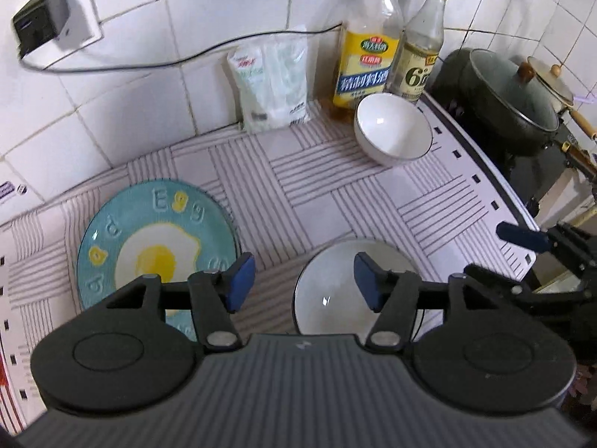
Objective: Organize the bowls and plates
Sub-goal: 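Reach the left gripper to the last white bowl and grasp its rim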
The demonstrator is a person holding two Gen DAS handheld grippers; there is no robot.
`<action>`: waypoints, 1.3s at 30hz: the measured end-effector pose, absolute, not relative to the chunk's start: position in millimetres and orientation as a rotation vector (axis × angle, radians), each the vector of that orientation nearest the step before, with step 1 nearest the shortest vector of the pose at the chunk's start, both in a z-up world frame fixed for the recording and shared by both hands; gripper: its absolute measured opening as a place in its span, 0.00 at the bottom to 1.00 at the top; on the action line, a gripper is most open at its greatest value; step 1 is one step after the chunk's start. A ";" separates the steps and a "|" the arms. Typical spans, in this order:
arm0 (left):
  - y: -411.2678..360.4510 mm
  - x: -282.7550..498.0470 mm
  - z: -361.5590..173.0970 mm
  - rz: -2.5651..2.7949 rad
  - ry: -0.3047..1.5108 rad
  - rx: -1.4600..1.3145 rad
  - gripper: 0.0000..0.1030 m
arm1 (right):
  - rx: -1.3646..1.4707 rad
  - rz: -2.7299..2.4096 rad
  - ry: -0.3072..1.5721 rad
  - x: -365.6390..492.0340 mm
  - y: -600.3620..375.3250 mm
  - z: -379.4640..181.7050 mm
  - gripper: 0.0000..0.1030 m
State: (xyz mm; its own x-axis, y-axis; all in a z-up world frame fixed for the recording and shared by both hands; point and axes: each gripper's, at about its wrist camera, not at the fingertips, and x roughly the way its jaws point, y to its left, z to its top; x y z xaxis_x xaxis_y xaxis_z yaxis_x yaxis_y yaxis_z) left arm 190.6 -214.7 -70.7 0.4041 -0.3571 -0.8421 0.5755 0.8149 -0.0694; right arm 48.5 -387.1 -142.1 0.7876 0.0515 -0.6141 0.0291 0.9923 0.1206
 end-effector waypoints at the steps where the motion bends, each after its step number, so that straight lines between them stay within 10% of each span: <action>1: -216.5 194.4 -69.0 -0.604 0.981 0.255 0.61 | 0.110 0.007 0.670 51.9 -387.2 -144.7 0.69; 9: -229.8 221.9 -70.0 -0.657 0.934 0.315 0.73 | 0.009 0.055 0.667 86.8 -404.1 -157.8 0.88; 22: -282.7 273.5 -93.0 -0.757 0.877 0.244 0.84 | 0.031 -0.017 0.651 151.9 -452.4 -210.8 0.92; 36: -357.4 323.7 -161.7 -0.758 0.938 0.153 0.81 | 0.104 -0.036 0.684 208.5 -458.2 -259.2 0.92; 39: -367.2 332.1 -170.7 -0.755 0.946 0.151 0.65 | 0.068 -0.057 0.689 216.4 -452.1 -261.4 0.95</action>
